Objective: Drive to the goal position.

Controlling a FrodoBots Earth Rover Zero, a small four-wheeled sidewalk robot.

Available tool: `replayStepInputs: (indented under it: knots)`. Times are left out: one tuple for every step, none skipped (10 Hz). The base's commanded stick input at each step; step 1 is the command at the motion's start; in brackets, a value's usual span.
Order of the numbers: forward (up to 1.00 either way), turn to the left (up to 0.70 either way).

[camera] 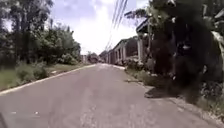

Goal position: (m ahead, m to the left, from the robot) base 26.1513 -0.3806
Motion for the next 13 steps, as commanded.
replayStepInputs:
  knots:
    - [0.7, 0.0]
    - [0.7, 0.0]
    - [0.7, 0.0]
    - [0.7, 0.03]
    - [0.7, 0.06]
    - [0.7, 0.33]
    - [0.7, 0.35]
    - [0.7, 0.07]
    - [0.7, 0.0]
    - [0.7, 0.0]
    - [0.7, 0.0]
    - [0.7, 0.0]
    - [0.7, 0.0]
